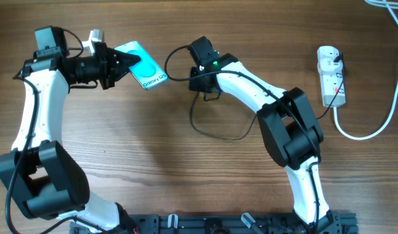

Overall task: Plug charger to phone and switch on socket
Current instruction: 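Grasp the black cable's USB-C plug end with the right gripper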

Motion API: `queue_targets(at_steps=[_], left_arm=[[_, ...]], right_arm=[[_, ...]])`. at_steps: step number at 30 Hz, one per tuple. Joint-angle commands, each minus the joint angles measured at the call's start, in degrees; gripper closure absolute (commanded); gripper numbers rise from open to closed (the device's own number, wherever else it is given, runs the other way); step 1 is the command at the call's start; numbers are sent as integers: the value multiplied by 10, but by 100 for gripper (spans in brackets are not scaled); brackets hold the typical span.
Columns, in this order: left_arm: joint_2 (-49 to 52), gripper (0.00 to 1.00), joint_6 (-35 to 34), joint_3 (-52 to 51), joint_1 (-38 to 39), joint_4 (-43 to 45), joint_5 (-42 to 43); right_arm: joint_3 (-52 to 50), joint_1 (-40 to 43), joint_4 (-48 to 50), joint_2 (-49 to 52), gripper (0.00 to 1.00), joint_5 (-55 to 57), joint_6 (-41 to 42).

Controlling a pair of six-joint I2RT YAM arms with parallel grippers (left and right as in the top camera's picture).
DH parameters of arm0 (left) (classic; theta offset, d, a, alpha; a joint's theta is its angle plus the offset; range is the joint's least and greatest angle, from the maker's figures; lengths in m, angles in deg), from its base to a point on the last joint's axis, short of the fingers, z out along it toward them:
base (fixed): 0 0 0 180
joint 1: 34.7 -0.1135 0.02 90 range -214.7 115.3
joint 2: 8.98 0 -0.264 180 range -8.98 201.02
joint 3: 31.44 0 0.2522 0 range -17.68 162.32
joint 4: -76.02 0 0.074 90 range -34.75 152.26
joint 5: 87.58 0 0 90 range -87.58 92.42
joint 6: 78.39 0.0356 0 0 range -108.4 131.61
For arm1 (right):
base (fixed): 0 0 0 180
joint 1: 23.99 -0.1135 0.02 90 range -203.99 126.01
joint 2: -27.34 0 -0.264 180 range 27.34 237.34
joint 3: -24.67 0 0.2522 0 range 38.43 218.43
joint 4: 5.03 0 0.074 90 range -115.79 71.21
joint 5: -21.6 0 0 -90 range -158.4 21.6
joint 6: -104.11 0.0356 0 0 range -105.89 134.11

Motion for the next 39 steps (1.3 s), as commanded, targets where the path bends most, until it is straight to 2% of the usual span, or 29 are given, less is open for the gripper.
queue_targets(at_steps=[1,7,16,22,26,27,30,34,39], left_arm=[[-4,96,9,1,-2,1,29],[-4,96,9,1,-2,2,28],[-4,96,9,1,-2,2,26],[-4,96,9,1,-2,2,21],[-4,96,9,1,-2,2,21],[-4,96,9,1,-2,2,21],[-4,96,9,1,-2,2,21],[-4,96,9,1,-2,2,19],[-4,96,9,1,-2,2,17]], right_arm=[[1,5,-64,6,95,29,-49],[1,6,-160,-16,95,58,-108],[-35,6,-161,-12,95,-1,-102],[-42,6,-175,-12,80,-12,-88],[-42,3,-179,-12,79,-9,-86],[-42,3,-178,-12,81,-9,-82],[-42,3,-163,-12,95,-5,-67],[-39,3,-144,-12,96,-26,-75],[-35,31,-122,-86,96,-241,-189]])
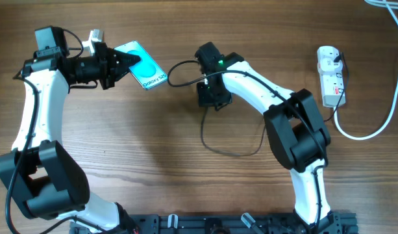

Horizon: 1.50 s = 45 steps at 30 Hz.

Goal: Plug charger to phone and switch on socket

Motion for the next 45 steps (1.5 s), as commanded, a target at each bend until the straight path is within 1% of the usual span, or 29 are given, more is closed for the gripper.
queue_targets(at_steps=[1,3,6,10,12,14,16,17,18,20,23,26,32,40,45], left_arm=[[-4,96,9,1,-2,1,7],[-4,96,9,1,-2,-1,-14],[-4,96,9,1,-2,-2,-9],[-4,96,12,1,6,-2,10],[-4,96,37,1,14,-2,24],[-4,96,48,1,23,-2,36],[-4,96,59,1,30,-2,43],[-4,96,77,1,36,-2,64],[-4,96,90,1,40,-2,82],[-4,96,102,1,45,2,110],[-4,96,102,1,46,9,133],[-4,96,97,1,49,49,213],[-4,96,99,1,77,67,213],[-4,96,99,1,85,67,213],[-4,96,99,1,87,67,213]], right_arm=[[-9,31,9,-89,96,-183,-92],[-9,48,2,-151,96,-242,-120],[-9,63,-17,-231,96,-295,-159],[-11,65,-83,-335,95,-318,-253],[-23,65,-113,-374,95,-333,-282],[-56,65,-105,-403,95,-362,-283],[-104,65,-67,-417,96,-436,-281],[-142,64,-27,-417,96,-505,-264],[-165,63,0,-416,96,-525,-245],[-220,63,74,-416,96,-536,-179],[-264,63,154,-415,95,-558,-119],[-282,63,198,-415,96,-558,-71],[-287,54,279,-413,96,-582,-6],[-287,32,299,-382,96,-582,7],[-287,31,342,-381,96,-596,35]])
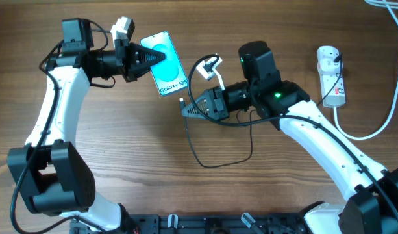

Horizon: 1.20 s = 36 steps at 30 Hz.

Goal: Plug charger to phone and switch on socket

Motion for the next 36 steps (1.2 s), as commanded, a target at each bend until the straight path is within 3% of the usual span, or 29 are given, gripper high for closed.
queue_targets(at_steps=[1,36], left_arm=[[-4,96,12,2,3,2,32],[-4,96,14,2,22,2,32]], right_arm=[[-3,-3,16,6,96,-23,21],[-3,19,14,20,96,-7,32]])
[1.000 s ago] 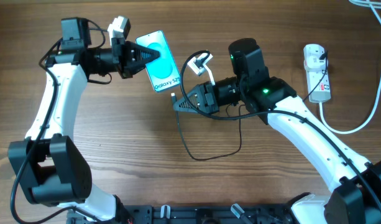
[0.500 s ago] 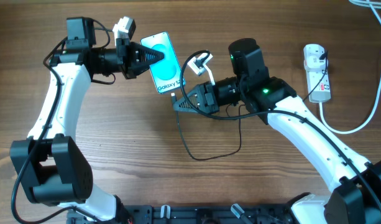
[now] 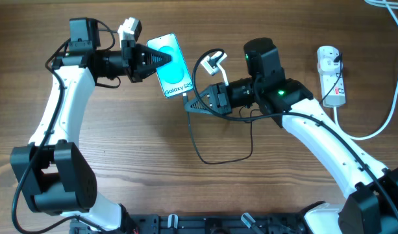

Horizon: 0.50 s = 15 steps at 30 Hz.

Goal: Plug charger to phone and switch on socket

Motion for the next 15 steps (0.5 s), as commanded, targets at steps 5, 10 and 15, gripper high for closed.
queue_targets(at_steps=[5,10,15], left_arm=[[-4,96,14,2,1,3,32],[-4,96,14,2,0,20,32],[-4,96,13,2,0,30,32]], right_arm=[[-2,-5,6,42,96,-17,11],[-2,-5,25,43,96,-51,10],[-2,-5,24,43,96,-107,-18]])
